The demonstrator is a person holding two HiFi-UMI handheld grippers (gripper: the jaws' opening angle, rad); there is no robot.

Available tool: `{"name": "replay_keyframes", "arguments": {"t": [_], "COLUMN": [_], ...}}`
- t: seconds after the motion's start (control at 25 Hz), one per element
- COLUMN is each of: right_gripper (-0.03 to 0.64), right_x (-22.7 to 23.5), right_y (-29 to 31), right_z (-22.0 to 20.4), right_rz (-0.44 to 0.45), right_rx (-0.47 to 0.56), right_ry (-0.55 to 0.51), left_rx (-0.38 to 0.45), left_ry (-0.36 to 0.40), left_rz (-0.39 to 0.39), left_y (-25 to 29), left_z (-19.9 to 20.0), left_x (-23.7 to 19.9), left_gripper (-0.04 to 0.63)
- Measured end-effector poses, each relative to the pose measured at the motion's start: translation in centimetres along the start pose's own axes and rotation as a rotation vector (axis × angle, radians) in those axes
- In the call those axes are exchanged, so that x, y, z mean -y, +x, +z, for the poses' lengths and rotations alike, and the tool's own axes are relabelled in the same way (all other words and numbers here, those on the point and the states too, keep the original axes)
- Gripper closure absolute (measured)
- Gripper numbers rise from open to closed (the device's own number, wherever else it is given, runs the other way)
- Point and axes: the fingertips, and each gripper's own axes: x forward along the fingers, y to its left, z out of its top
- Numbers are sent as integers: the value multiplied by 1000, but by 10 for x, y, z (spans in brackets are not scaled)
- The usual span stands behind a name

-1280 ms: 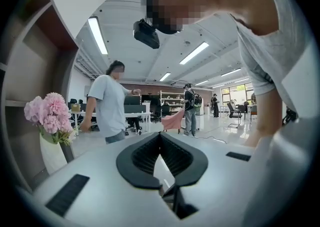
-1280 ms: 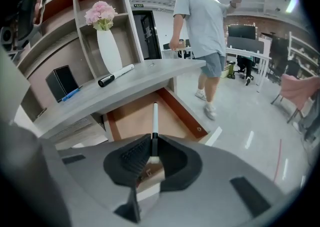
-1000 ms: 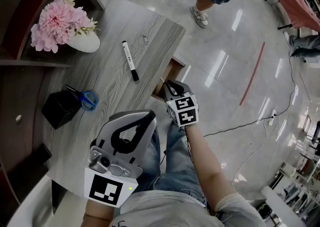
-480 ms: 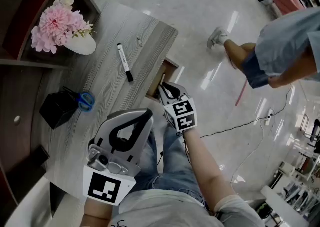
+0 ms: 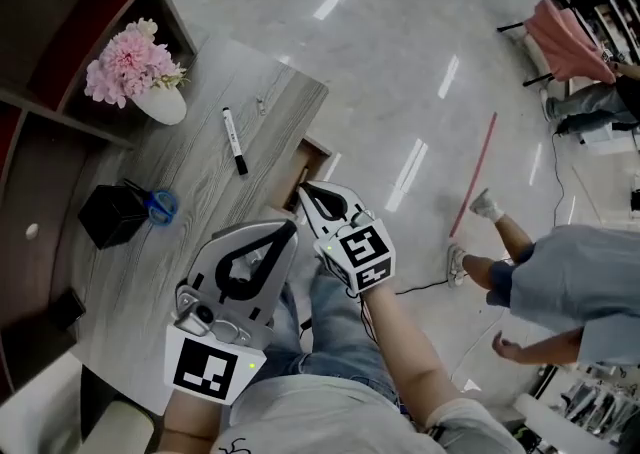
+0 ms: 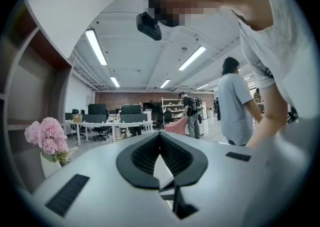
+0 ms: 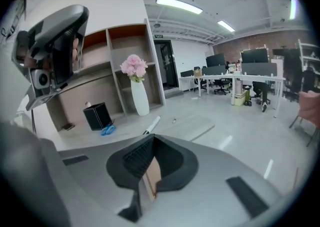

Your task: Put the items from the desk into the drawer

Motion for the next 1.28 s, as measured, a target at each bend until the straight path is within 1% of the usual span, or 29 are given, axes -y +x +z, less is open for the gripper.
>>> {"name": "replay_keyframes", "arguments": {"t": [0.28,0.56,0.72,0.88,1.16,1.28], "right_gripper": [609,609,609,609,609,609], "right_x": [-26,-52,-66,-75,-81,-85], "right_y": [-59,-124,-160,-194,-239,-252], "right_z": [54,95,110,120,128,130], "right_rz": [105,203,252,281,318,334], "right_rx": [127,257,319,379,447,471], "right_ry": [-54,-137,-178,-216,-243,-256], "left_rx": [19,19,12,-2,8,15], "left_ry": [33,49,49,52,5,4], "left_rz": [55,136,165,188,225,231], "left_y": [-5,-11,-14,-15,-13,-13], "left_z": [24,38,41,43,47,51], "left_x": [28,55,72,91,114,124], "left_gripper": [586,586,586,586,586,586]}}
